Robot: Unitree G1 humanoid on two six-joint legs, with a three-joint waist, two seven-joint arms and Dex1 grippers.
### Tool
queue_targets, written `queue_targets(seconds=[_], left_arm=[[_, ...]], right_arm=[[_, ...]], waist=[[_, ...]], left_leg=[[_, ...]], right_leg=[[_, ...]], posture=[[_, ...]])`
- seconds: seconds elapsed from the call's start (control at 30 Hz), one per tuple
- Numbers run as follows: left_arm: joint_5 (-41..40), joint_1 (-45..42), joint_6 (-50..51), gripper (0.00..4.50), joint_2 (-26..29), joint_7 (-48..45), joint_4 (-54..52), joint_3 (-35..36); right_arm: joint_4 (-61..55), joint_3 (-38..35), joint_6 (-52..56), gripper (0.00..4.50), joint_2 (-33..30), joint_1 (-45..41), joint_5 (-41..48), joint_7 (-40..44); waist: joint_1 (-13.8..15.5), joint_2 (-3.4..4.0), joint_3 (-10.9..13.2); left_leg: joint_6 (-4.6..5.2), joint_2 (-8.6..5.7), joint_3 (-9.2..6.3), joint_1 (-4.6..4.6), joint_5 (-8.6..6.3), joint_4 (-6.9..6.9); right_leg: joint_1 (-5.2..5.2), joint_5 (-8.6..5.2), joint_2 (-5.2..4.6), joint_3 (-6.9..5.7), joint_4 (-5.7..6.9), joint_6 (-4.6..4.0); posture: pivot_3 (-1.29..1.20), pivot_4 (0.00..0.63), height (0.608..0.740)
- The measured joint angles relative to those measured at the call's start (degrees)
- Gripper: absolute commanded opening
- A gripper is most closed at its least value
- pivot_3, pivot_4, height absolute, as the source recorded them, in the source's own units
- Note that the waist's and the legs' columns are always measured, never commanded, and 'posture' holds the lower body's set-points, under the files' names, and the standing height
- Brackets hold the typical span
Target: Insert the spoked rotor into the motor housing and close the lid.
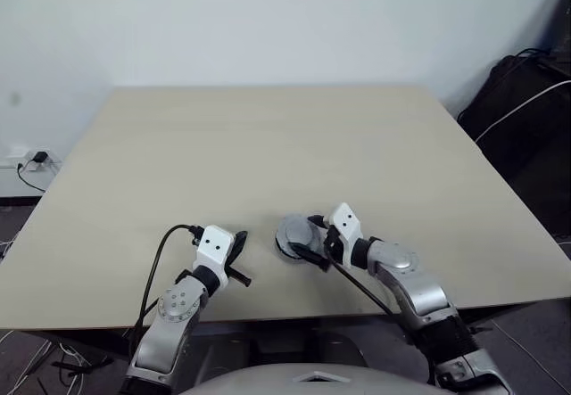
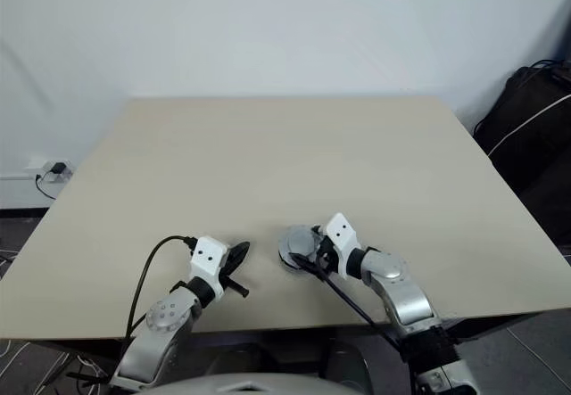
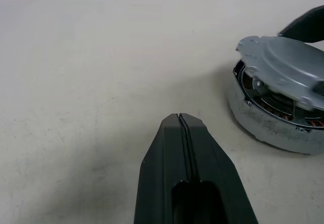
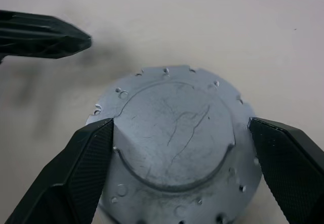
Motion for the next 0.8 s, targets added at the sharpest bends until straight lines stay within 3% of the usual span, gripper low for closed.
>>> queue_targets(seconds=[0.8], left_arm=[[-0.02,0.94,0.77,0.0,0.54,0.96,-1.63,0.28]], right_arm=[[1.23,0.5,-0.52,4.48,0.57,0.15,-1.72,0.62]], waist=[[-0.04,0.02,-0.11]], left_leg=[[-0.02,0.0,0.0,0.02,0.01,0.0]], right_leg=[[0.02,0.0,0.0,0.02,0.0,0.0]], posture=[[0.0,0.0,0.74]])
